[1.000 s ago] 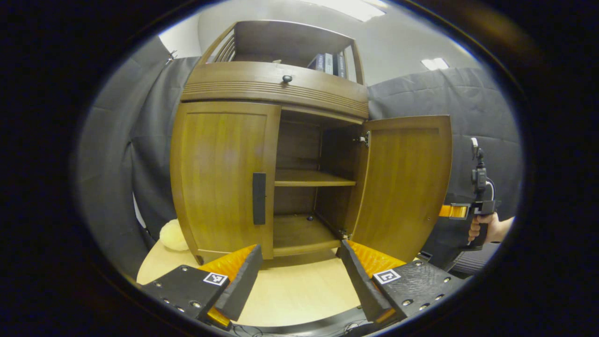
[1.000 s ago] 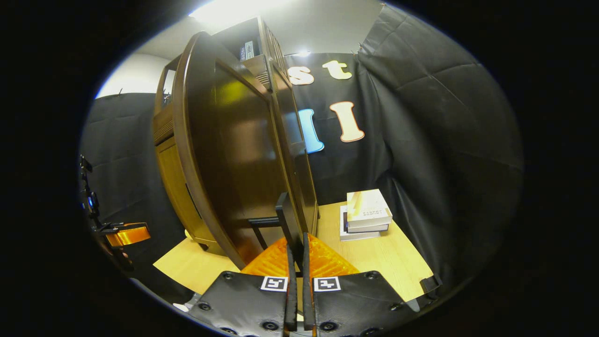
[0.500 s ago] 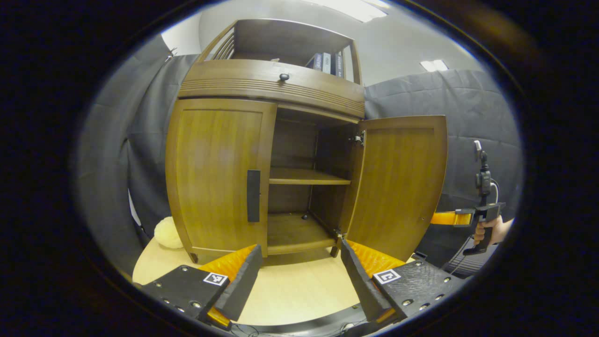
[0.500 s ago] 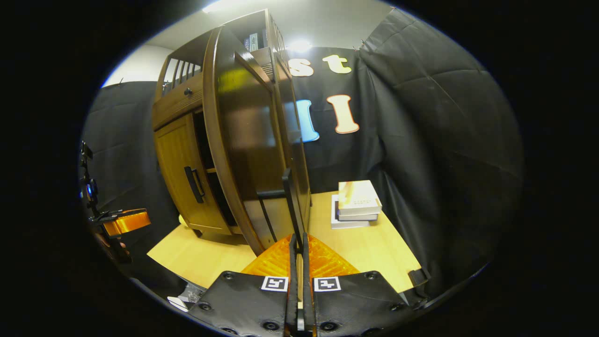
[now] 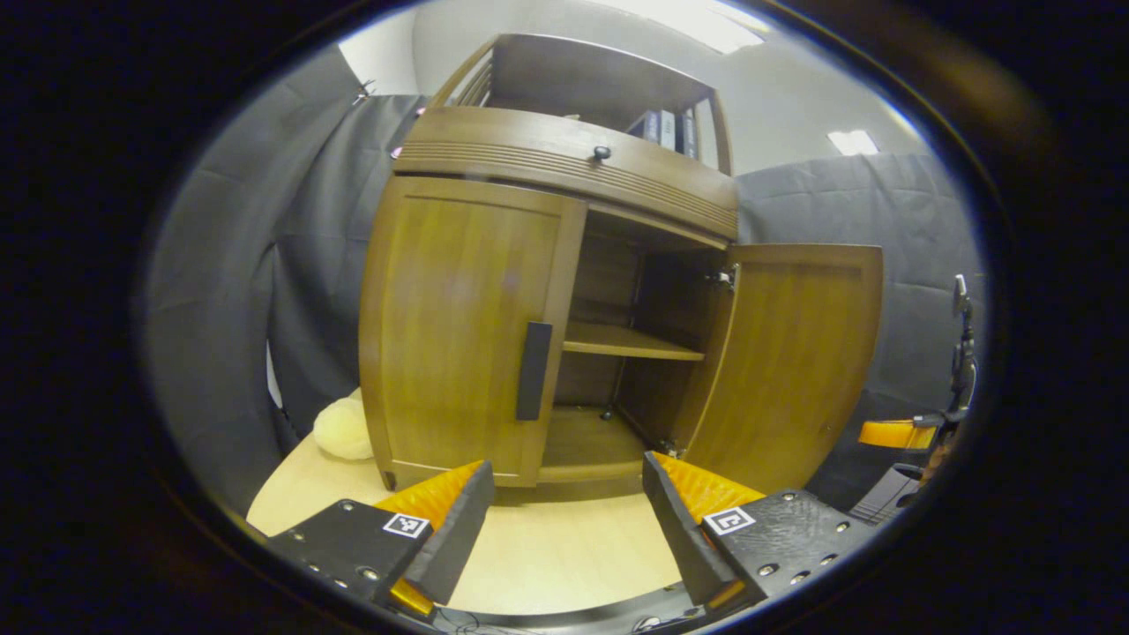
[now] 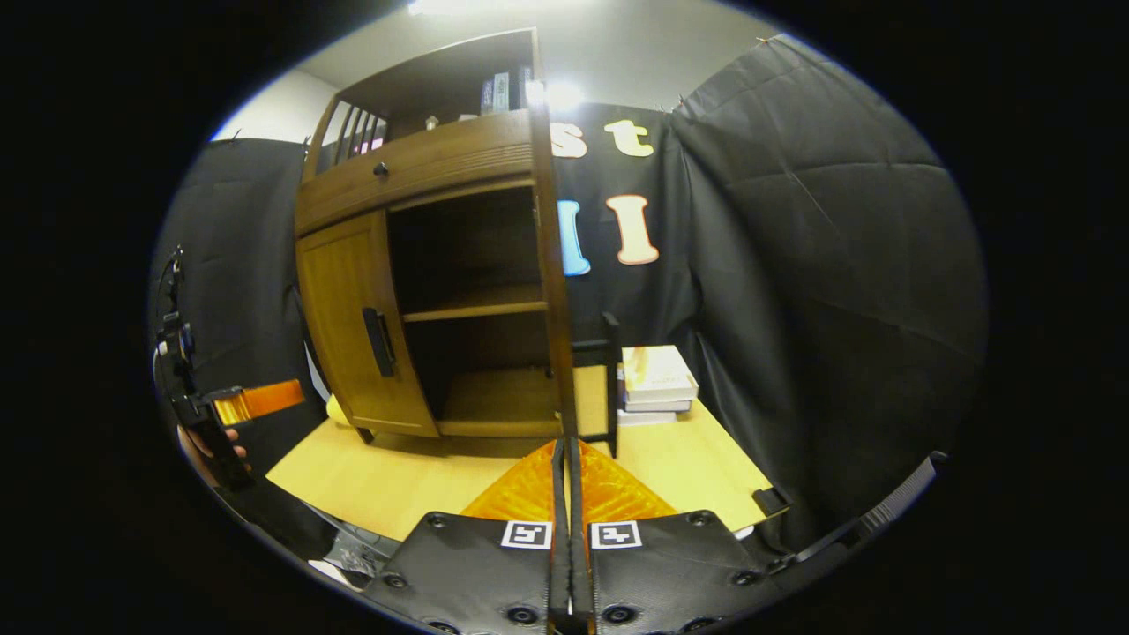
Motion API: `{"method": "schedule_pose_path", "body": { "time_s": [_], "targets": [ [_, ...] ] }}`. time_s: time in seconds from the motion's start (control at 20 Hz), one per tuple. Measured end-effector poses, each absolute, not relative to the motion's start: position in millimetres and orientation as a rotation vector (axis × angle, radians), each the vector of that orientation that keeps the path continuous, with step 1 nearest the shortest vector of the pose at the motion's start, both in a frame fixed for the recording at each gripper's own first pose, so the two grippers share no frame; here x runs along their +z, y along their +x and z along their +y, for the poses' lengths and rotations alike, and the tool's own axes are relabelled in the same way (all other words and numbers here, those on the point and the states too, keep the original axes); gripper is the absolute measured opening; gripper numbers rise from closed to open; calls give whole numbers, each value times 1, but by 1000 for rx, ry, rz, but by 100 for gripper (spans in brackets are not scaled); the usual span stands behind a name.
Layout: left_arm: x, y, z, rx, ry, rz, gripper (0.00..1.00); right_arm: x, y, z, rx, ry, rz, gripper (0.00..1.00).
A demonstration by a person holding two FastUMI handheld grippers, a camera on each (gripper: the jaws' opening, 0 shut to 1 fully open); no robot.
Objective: Open the right door of the double-door shoe cabinet with the right hand, and open the left door with the left hand.
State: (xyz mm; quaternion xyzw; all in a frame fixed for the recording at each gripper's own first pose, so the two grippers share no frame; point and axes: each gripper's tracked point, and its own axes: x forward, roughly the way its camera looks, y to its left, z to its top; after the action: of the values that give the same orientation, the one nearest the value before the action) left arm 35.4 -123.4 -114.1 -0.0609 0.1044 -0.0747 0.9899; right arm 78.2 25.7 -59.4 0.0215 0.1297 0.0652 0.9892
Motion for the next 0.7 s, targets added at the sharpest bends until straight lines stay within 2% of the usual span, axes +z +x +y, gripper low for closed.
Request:
{"method": "schedule_pose_path", "body": {
  "time_s": [0.05,0.15,0.7],
  "targets": [
    [-111,35,-116,-135,-126,205,99,-56,82,41,152,53,259,2],
    [-108,31,-105,-108,-127,198,99,-49,88,60,190,62,253,0],
    [-81,-2,-29,56,-28,162,99,2,155,131,243,73,124,0]
  ]
}}
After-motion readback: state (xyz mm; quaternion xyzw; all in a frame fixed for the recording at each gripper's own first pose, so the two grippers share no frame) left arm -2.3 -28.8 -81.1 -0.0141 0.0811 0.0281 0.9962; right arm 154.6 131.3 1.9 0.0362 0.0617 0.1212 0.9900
